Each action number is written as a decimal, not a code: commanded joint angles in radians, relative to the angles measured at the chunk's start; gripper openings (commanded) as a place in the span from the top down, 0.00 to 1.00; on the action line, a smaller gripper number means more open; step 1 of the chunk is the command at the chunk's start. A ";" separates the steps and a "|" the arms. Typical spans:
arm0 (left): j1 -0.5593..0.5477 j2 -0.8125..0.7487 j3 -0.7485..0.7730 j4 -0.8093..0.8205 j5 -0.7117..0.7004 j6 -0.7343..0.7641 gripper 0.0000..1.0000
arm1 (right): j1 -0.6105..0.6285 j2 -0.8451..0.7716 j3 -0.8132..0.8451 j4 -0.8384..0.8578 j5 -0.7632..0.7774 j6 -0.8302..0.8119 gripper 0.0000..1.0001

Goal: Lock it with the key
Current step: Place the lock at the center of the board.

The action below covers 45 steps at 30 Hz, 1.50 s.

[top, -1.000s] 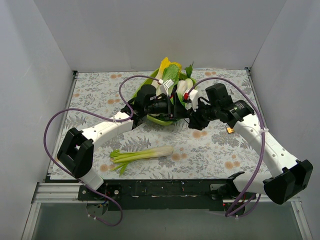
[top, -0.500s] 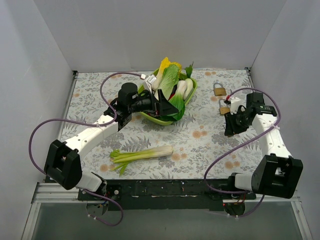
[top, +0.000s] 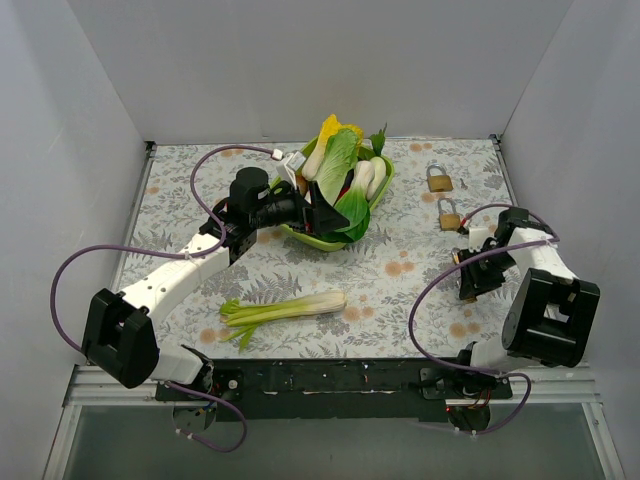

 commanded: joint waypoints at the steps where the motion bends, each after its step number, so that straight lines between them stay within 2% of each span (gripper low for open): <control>1: 0.009 -0.026 0.008 -0.028 -0.030 0.031 0.02 | -0.008 0.051 0.026 0.036 0.006 0.025 0.99; 11: 0.013 -0.012 0.011 -0.028 -0.024 0.033 0.02 | -0.007 0.123 0.006 0.132 0.088 0.089 0.98; 21: 0.032 0.013 0.034 -0.028 -0.028 0.045 0.02 | -0.007 0.166 0.001 0.154 0.054 0.104 0.87; 28: 0.033 0.010 0.031 -0.028 -0.036 0.050 0.02 | -0.007 0.178 0.012 0.131 0.028 0.118 0.59; 34: 0.042 0.001 0.052 -0.102 -0.042 0.074 0.02 | -0.007 0.161 0.041 0.099 0.009 0.135 0.37; 39: 0.078 0.007 0.118 -0.205 -0.002 0.122 0.02 | -0.008 0.134 0.095 0.045 -0.007 0.138 0.34; 45: 0.168 0.053 0.244 -0.433 0.094 0.198 0.02 | -0.005 0.072 0.227 -0.021 -0.089 0.129 0.28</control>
